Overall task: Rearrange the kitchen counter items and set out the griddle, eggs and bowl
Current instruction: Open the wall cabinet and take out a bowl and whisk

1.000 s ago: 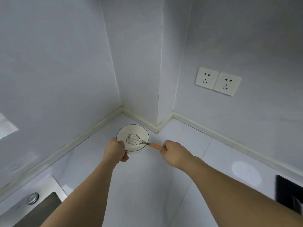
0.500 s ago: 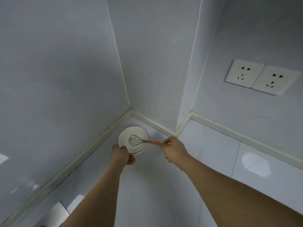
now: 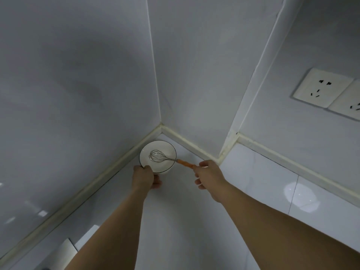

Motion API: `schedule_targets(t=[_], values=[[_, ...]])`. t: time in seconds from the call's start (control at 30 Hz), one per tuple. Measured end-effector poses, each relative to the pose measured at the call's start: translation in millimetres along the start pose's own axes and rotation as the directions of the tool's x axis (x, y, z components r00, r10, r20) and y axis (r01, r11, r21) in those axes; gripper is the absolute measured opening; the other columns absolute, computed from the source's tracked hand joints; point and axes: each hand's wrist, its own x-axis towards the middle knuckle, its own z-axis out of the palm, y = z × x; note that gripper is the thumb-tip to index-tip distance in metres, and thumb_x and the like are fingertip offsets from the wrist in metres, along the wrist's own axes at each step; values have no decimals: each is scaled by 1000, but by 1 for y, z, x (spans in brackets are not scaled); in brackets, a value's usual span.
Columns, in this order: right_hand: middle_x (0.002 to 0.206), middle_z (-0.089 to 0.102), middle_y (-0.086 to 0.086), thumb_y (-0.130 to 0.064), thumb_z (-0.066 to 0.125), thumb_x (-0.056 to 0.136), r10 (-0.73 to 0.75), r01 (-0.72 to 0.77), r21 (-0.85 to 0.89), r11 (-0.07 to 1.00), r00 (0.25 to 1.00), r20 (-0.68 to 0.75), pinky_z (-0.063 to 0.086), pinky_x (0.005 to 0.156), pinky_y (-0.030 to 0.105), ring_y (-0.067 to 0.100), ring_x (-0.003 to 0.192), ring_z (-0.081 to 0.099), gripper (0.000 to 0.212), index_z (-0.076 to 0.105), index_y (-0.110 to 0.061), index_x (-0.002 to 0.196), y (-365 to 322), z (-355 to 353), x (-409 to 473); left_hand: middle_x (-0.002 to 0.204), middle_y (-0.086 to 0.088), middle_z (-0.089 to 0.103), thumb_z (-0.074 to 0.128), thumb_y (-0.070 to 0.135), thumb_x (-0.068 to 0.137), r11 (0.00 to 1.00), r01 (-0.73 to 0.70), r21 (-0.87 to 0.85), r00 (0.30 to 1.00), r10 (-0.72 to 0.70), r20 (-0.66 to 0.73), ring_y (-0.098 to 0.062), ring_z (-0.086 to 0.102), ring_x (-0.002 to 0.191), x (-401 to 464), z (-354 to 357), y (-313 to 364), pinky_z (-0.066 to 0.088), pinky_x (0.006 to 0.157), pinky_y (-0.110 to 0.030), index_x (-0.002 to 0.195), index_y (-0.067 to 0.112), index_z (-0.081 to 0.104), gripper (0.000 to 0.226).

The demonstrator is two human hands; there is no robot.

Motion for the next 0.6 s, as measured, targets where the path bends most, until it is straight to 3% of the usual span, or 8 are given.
schedule_targets(t=[0.23, 0.4, 0.6], values=[[102, 57, 11, -20, 55, 92, 64, -64, 11, 998, 998, 1, 50, 59, 30, 20, 72, 58, 38, 44, -9, 127, -2, -2, -4, 88, -22, 57, 39, 24, 97, 995, 49, 88, 999, -48, -11, -29, 55, 61, -24, -7, 8, 51, 56, -35, 112, 4, 35, 25], [89, 52, 12, -12, 52, 92, 156, -162, 202, 966, 987, 44, 51, 60, 32, 21, 62, 53, 31, 53, 0, 120, -3, 1, -4, 89, -16, 53, 38, 22, 97, 987, 9, 160, 999, -3, -39, -27, 53, 61, -24, -4, 10, 47, 55, -31, 115, 4, 36, 26], [87, 51, 11, -14, 50, 92, 207, -204, 262, 943, 978, 14, 53, 70, 32, 21, 65, 54, 33, 52, -2, 123, -2, 8, -3, 79, -10, 46, 40, 23, 98, 979, 7, 203, 999, 2, -45, -26, 52, 67, -27, 4, 11, 46, 58, -30, 112, 7, 34, 22]])
